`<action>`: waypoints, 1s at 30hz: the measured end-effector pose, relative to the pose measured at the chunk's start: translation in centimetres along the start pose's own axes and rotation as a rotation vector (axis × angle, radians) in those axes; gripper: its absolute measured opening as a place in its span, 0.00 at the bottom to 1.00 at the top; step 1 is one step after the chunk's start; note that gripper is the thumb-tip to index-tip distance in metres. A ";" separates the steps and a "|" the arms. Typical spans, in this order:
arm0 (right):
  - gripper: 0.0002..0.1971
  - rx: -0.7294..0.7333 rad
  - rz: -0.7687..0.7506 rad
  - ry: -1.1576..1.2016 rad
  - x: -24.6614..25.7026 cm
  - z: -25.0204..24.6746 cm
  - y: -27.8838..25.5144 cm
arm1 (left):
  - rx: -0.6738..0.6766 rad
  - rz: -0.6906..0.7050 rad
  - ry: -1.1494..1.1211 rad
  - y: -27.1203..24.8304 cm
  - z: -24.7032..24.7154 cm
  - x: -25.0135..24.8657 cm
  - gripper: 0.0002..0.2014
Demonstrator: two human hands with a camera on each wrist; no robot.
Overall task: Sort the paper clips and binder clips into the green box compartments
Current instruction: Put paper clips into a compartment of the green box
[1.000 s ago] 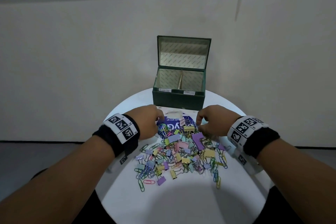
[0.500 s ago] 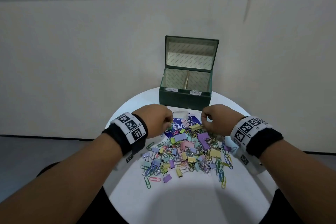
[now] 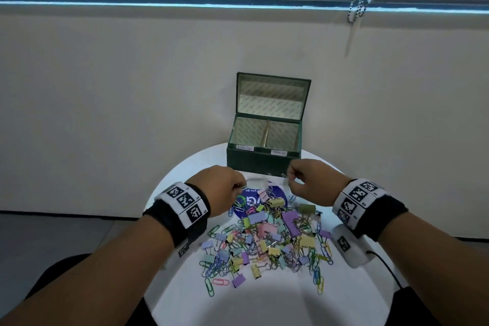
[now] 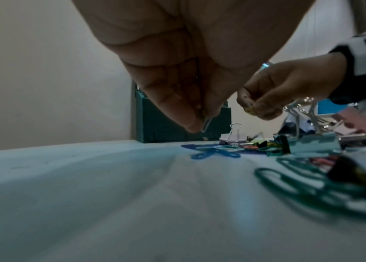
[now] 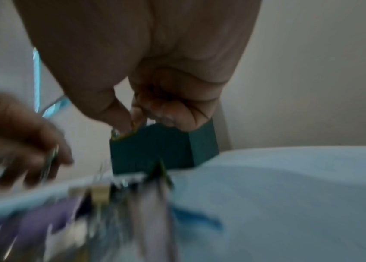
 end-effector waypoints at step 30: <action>0.11 0.181 -0.017 -0.058 -3.4 1.9 -0.6 | -0.116 -0.053 -0.416 11.0 -4.5 -5.8 0.10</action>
Point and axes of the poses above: each hand's wrist, its own y-axis towards the middle knuckle, its own z-axis out of the palm, x = y × z, the point moved 4 cm from there along y, towards the middle knuckle, and after that the axes turned 13 degrees about -y, right-handed, at the moved point
